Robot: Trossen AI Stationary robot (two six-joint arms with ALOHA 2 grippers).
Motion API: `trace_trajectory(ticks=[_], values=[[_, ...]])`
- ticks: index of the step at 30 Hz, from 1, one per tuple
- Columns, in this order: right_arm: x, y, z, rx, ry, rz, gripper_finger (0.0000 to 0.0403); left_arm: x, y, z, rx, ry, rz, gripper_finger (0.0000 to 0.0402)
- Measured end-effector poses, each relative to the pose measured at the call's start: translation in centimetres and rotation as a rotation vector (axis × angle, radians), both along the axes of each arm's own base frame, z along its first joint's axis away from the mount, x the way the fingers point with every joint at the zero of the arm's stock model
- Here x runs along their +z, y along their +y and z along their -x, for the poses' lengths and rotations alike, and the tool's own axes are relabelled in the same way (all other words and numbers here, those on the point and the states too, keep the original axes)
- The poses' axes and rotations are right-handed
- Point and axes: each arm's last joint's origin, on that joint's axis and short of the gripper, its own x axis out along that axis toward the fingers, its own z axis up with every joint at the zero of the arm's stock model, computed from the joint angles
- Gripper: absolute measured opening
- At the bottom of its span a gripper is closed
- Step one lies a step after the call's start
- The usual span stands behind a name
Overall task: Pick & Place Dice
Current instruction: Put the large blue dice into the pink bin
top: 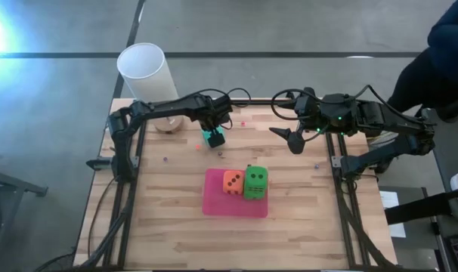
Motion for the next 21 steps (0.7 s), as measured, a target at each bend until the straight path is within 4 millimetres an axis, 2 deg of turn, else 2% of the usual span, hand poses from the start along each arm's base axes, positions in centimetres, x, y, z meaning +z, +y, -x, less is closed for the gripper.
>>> trace_trajectory(ticks=[9, 21], values=[[0.0, 0.0, 0.0, 0.000, 0.000, 0.000, 0.0400, 0.0, 0.0, 0.1, 0.003, 0.016, -0.008, 0.0400], [0.0, 0.0, 0.0, 0.000, 0.000, -0.001, 0.0400, -1.5, 0.3, -0.4, 0.003, 0.044, 0.006, 0.0400]])
